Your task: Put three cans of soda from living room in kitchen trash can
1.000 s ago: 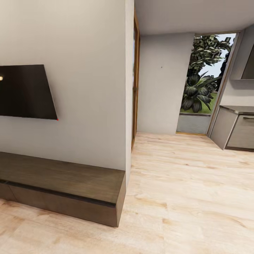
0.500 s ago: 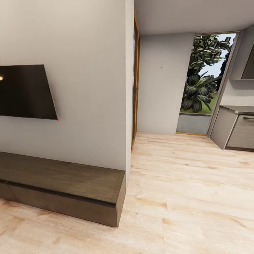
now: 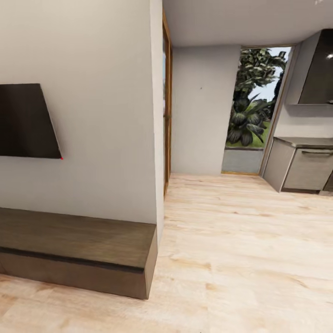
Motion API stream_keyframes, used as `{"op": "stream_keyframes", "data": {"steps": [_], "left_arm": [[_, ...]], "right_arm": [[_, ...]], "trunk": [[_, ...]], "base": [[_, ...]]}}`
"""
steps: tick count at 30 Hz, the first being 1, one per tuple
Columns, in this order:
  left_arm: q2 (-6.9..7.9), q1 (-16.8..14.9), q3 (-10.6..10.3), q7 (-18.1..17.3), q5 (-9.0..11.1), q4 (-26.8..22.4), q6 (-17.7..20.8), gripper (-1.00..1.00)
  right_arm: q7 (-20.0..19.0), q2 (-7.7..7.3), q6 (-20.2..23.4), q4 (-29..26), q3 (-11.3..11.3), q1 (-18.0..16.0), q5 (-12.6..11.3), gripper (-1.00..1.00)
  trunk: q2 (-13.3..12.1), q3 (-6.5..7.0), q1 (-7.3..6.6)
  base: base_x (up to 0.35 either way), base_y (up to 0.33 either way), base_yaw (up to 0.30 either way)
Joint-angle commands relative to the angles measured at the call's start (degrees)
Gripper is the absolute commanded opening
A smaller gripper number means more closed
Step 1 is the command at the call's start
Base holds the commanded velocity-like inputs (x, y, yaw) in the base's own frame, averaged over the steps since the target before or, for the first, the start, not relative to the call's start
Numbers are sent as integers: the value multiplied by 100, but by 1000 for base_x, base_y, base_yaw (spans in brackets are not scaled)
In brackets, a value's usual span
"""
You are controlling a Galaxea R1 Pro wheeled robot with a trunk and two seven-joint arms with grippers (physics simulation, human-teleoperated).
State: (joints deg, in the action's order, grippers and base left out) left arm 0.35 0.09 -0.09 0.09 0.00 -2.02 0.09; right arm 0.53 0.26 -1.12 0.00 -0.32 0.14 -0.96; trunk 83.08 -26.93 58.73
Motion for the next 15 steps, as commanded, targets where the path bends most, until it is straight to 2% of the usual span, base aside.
{"op": "stream_keyframes", "data": {"steps": [1,15], "left_arm": [[0,0,0,0,0,0,0,100],[0,0,0,0,0,0,0,100]], "right_arm": [[0,0,-4,0,-1,1,0,100],[-2,0,-11,0,-2,3,-6,100]], "trunk": [[0,0,0],[0,0,0]], "base": [[0,0,-273],[0,0,-278]]}}
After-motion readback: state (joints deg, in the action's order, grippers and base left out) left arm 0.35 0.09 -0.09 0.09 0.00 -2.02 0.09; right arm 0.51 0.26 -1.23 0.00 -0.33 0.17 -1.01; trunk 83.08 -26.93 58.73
